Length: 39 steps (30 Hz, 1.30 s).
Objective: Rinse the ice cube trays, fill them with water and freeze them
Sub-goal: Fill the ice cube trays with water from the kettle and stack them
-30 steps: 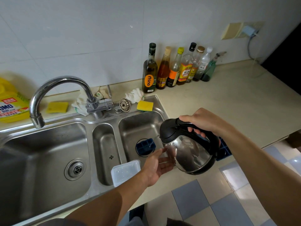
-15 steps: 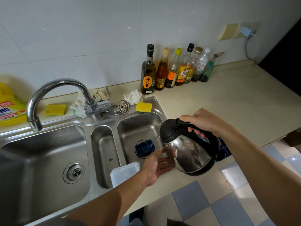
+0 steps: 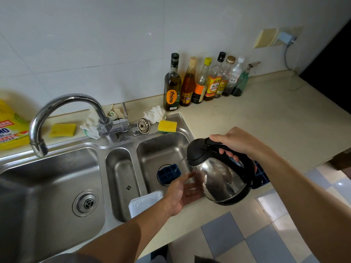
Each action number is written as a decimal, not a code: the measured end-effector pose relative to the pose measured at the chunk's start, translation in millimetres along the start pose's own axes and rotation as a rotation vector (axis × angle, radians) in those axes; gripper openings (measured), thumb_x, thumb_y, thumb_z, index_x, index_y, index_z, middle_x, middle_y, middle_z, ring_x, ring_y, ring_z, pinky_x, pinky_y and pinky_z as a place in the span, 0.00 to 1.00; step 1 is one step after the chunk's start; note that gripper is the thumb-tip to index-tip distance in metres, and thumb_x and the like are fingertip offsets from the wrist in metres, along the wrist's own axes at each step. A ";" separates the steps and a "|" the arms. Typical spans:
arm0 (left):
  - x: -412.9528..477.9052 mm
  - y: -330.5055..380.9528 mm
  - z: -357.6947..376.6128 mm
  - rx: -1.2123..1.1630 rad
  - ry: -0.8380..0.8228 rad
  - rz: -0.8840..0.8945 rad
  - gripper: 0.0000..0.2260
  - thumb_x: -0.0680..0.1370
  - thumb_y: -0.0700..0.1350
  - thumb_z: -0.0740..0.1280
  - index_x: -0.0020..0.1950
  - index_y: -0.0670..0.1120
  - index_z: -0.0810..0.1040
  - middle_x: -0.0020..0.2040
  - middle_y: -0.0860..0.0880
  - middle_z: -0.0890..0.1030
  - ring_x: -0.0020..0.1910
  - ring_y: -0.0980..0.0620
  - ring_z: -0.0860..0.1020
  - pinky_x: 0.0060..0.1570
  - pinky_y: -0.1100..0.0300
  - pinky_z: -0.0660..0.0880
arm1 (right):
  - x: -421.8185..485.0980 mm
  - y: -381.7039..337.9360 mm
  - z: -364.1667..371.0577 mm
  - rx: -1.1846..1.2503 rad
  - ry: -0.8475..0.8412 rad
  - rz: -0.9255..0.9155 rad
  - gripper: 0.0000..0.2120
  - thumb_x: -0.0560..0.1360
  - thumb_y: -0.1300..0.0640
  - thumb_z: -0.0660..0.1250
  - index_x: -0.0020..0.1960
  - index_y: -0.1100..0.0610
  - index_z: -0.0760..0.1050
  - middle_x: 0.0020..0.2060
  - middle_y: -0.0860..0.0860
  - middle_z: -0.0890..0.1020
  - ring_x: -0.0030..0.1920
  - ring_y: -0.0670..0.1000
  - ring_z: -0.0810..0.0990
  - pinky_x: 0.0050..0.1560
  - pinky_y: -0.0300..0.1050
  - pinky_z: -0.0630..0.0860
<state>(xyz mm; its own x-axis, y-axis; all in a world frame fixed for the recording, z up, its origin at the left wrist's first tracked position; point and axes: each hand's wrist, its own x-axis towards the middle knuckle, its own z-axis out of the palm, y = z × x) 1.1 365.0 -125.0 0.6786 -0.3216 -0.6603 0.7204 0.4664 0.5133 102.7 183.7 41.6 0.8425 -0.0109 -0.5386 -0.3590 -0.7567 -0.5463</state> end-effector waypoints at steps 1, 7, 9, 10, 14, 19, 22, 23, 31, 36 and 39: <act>0.7 0.8 -0.6 0.002 0.001 -0.002 0.16 0.82 0.53 0.65 0.64 0.46 0.82 0.56 0.36 0.84 0.55 0.37 0.84 0.51 0.48 0.82 | 0.2 -0.3 0.0 0.000 0.002 0.002 0.26 0.76 0.38 0.66 0.36 0.60 0.82 0.25 0.52 0.78 0.23 0.50 0.74 0.30 0.43 0.74; 9.2 2.1 -6.0 0.029 0.016 0.009 0.16 0.82 0.54 0.65 0.63 0.46 0.83 0.56 0.36 0.85 0.56 0.37 0.84 0.64 0.40 0.77 | 2.7 -3.6 0.5 0.001 0.009 0.001 0.26 0.76 0.38 0.66 0.37 0.60 0.82 0.25 0.52 0.78 0.24 0.50 0.74 0.32 0.43 0.74; 11.0 1.9 -7.6 0.029 0.021 0.008 0.16 0.83 0.54 0.64 0.63 0.46 0.83 0.56 0.36 0.84 0.56 0.37 0.84 0.64 0.39 0.76 | 3.3 -4.5 0.5 0.001 0.011 0.005 0.26 0.76 0.37 0.66 0.37 0.60 0.82 0.25 0.52 0.78 0.24 0.50 0.74 0.31 0.43 0.74; 11.6 2.1 -8.3 0.030 0.020 0.008 0.16 0.83 0.54 0.64 0.63 0.46 0.83 0.56 0.36 0.84 0.56 0.37 0.84 0.64 0.40 0.77 | 3.6 -4.9 0.5 0.002 0.009 0.004 0.26 0.76 0.37 0.66 0.37 0.60 0.82 0.25 0.52 0.78 0.24 0.50 0.74 0.31 0.43 0.74; 12.4 3.8 -10.2 0.036 0.023 0.005 0.15 0.82 0.54 0.65 0.62 0.47 0.84 0.55 0.36 0.85 0.55 0.37 0.84 0.62 0.42 0.78 | 4.0 -7.0 2.0 0.003 0.004 -0.002 0.26 0.76 0.37 0.66 0.37 0.60 0.82 0.25 0.52 0.78 0.24 0.50 0.74 0.32 0.43 0.74; 12.9 4.3 -13.3 0.026 0.052 -0.010 0.15 0.82 0.54 0.65 0.59 0.47 0.85 0.54 0.37 0.85 0.54 0.38 0.85 0.57 0.44 0.81 | 3.4 -10.9 4.8 0.005 0.004 -0.006 0.26 0.77 0.38 0.66 0.37 0.61 0.82 0.25 0.52 0.77 0.24 0.51 0.74 0.33 0.44 0.74; 12.6 4.2 -15.1 0.027 0.070 -0.012 0.15 0.82 0.55 0.66 0.58 0.48 0.85 0.54 0.37 0.85 0.54 0.38 0.85 0.57 0.44 0.81 | 1.9 -13.4 5.8 -0.001 0.004 -0.010 0.26 0.78 0.39 0.66 0.38 0.62 0.82 0.25 0.52 0.77 0.23 0.51 0.74 0.32 0.44 0.74; 12.4 4.2 -15.4 0.025 0.073 -0.013 0.15 0.82 0.55 0.66 0.58 0.48 0.85 0.55 0.37 0.85 0.54 0.38 0.85 0.56 0.44 0.81 | 1.8 -14.5 6.2 -0.005 0.003 -0.011 0.26 0.78 0.39 0.66 0.38 0.62 0.82 0.25 0.52 0.77 0.24 0.51 0.74 0.32 0.43 0.74; 10.5 7.9 -15.3 0.016 0.091 -0.009 0.16 0.83 0.55 0.64 0.62 0.47 0.83 0.54 0.38 0.85 0.52 0.39 0.85 0.46 0.50 0.82 | 4.0 -21.5 7.3 -0.020 -0.004 0.001 0.25 0.78 0.40 0.66 0.38 0.61 0.81 0.25 0.52 0.77 0.23 0.50 0.73 0.32 0.43 0.74; 9.7 10.0 -15.4 0.018 0.078 -0.004 0.16 0.83 0.55 0.63 0.62 0.47 0.83 0.53 0.38 0.86 0.52 0.40 0.86 0.49 0.49 0.81 | 7.2 -23.5 8.7 -0.026 -0.005 -0.009 0.26 0.79 0.40 0.65 0.38 0.62 0.82 0.24 0.51 0.77 0.23 0.50 0.73 0.32 0.43 0.73; 9.7 10.4 -15.8 0.021 0.076 -0.008 0.16 0.83 0.54 0.62 0.62 0.47 0.83 0.54 0.39 0.86 0.53 0.40 0.85 0.51 0.48 0.81 | 8.9 -22.9 9.7 -0.025 -0.012 -0.010 0.26 0.79 0.40 0.65 0.39 0.62 0.82 0.24 0.52 0.77 0.23 0.50 0.73 0.32 0.43 0.74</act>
<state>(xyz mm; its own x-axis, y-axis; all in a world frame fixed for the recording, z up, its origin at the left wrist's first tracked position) 12.9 379.7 -134.8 0.6608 -0.2615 -0.7035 0.7290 0.4465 0.5188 114.5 207.3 43.1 0.8411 0.0042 -0.5409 -0.3407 -0.7727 -0.5357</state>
